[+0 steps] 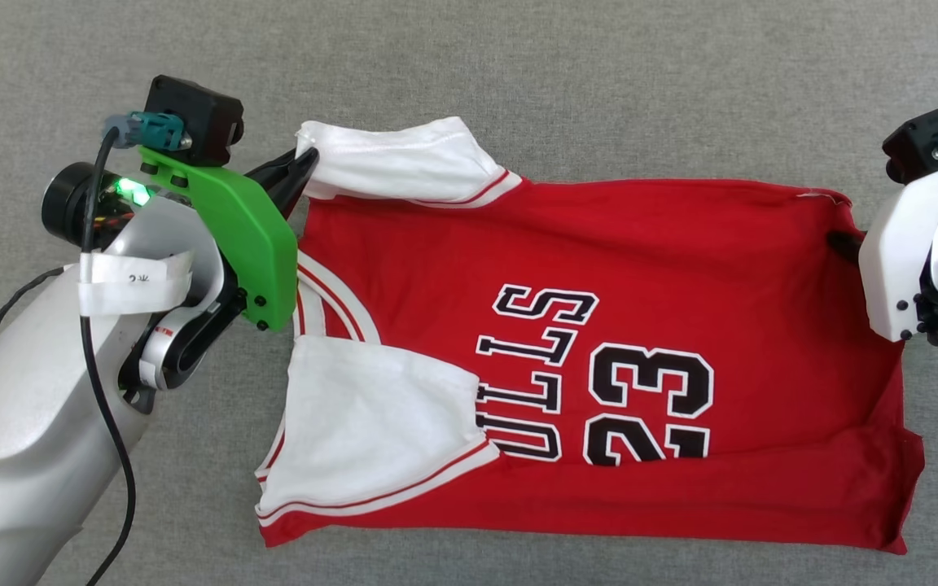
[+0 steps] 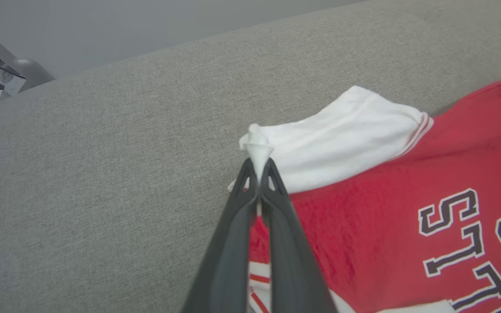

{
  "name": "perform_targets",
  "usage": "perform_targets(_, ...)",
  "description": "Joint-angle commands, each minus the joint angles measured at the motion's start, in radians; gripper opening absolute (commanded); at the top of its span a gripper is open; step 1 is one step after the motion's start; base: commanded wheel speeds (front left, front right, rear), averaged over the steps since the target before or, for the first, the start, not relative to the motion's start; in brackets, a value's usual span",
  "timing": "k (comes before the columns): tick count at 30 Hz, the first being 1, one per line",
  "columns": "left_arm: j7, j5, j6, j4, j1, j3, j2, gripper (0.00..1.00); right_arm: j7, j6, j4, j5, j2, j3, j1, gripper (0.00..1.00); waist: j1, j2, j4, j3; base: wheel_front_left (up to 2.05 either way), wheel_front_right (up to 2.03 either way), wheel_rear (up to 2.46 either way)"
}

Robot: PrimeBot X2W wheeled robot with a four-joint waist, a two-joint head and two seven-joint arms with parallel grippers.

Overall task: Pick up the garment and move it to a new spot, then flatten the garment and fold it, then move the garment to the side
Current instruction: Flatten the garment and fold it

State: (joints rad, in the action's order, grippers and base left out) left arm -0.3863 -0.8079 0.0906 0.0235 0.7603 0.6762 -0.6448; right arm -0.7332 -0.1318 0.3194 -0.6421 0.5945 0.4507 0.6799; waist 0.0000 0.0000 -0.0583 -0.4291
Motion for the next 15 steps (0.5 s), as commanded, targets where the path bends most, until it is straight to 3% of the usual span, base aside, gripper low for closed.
perform_targets(1,0.012,-0.003,-0.008,0.01,0.008,-0.004,0.006,0.0,0.025,0.001,0.028,-0.013,-0.012,-0.005,-0.008,0.0,0.0,0.0,-0.001,0.018,0.0,0.0,0.0)
perform_targets(15,0.068,-0.031,0.007,0.026,-0.107,0.011,0.019,0.0,0.302,0.001,0.039,-0.052,-0.03,-0.085,-0.134,0.0,0.0,0.0,-0.009,0.144,0.0,0.0,0.0)
